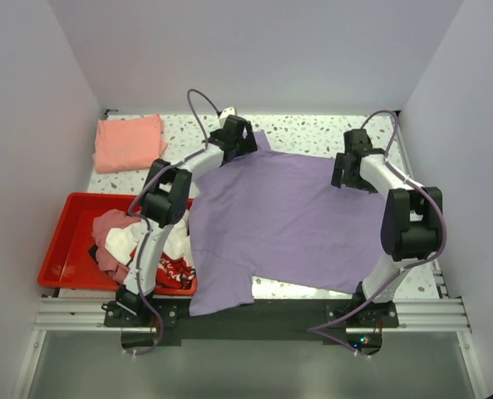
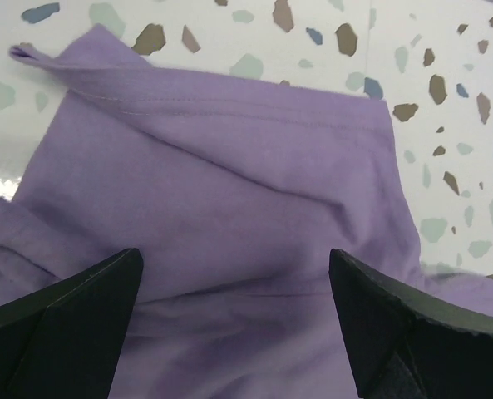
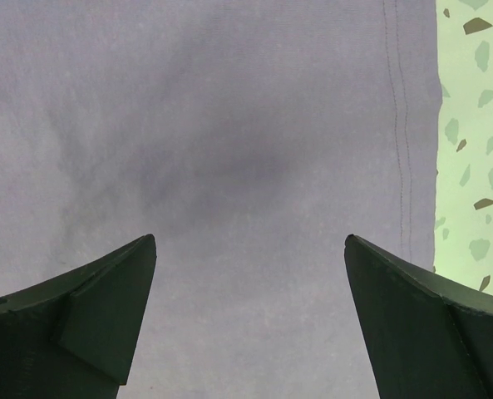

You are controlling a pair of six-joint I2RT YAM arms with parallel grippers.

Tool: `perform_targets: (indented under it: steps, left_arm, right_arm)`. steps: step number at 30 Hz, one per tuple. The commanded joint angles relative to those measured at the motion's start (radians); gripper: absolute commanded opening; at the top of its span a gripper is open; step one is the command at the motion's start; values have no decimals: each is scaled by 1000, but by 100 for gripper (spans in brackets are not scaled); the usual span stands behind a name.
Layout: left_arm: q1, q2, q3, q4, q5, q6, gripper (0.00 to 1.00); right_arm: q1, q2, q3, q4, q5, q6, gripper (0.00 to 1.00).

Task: Fold and stack the t-shirts
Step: Flatten the tshirt out

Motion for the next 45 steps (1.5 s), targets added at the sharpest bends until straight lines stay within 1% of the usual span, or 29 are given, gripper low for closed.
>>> perform_targets:
  steps: [1,2,4,7,9,13,19,23,28,32,39,45]
  left_arm:
    - [20,-49,-49,-203,-28,-21,100]
    - [23,-63,-49,-235,-31,-24,100]
    - [23,-81,-60,-246,-50,-24,100]
    - [23,-115,-62,-202,-58,-9,100]
    - [25,-123,-33,-174,-61,3,100]
    - [29,-106,23,-151,-77,12,100]
    - [52,-54,84,-147,-55,-7,100]
    - [63,-28,98,-111,-50,-7,100]
    - [74,3,135,-131,-39,-12,100]
    - [83,24,149,-119,-59,-14,100]
    - [89,55,135,16,-19,-18,100]
    - [89,80,142,96,-21,-17,100]
  right_arm:
    - [1,-60,-7,18,31,9,99]
    - [1,-60,-7,18,30,9,99]
    - [1,-60,-8,19,28,9,99]
    - [1,-62,-7,21,25,9,99]
    - [1,-59,-7,21,24,9,99]
    - [1,-57,-7,21,25,9,99]
    - [1,-53,-5,22,27,10,99]
    - [3,-42,0,16,33,9,99]
    - [1,-33,3,16,36,9,99]
    - [1,-29,6,15,39,7,99]
    - [1,-17,7,12,42,9,99]
    - [1,-11,12,7,54,7,99]
